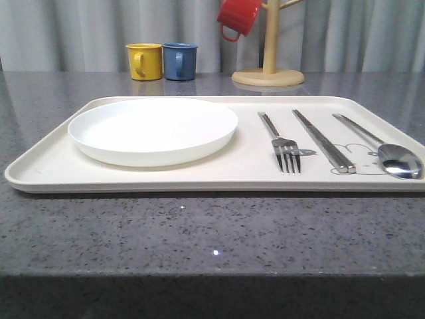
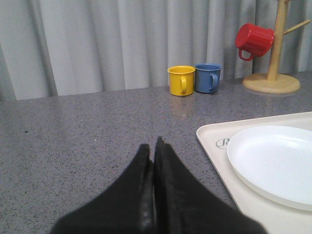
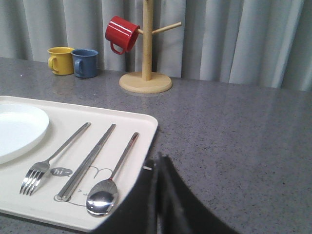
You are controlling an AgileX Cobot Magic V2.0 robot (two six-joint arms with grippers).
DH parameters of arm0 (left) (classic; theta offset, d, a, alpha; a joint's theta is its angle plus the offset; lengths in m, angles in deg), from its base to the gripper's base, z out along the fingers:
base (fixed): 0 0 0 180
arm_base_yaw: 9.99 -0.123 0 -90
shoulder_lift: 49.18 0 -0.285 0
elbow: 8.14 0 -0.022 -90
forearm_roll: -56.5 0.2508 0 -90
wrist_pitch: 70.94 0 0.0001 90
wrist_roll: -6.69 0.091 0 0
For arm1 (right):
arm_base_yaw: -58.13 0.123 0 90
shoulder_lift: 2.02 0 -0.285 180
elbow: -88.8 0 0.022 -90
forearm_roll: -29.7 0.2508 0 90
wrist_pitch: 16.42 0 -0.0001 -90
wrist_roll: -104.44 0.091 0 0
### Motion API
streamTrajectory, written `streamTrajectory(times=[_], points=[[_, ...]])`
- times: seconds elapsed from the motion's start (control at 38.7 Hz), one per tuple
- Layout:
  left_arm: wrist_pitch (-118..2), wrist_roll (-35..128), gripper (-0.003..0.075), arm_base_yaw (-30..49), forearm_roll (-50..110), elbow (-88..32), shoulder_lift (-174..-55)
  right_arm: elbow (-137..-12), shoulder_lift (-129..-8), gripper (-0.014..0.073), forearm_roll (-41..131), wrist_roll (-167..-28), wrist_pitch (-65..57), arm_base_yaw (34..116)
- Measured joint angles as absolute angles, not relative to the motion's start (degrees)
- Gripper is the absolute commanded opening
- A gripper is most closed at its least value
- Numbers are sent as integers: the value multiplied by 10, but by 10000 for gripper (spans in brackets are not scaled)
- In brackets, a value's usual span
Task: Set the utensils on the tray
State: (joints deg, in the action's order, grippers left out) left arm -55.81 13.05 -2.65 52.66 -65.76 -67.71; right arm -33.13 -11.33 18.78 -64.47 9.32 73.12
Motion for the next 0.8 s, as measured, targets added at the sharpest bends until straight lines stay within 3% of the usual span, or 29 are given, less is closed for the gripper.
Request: streamTrajectory(times=[0.8], points=[[-563, 131, -18, -33, 527, -681, -655, -331, -113, -69, 188, -646, 94, 731]])
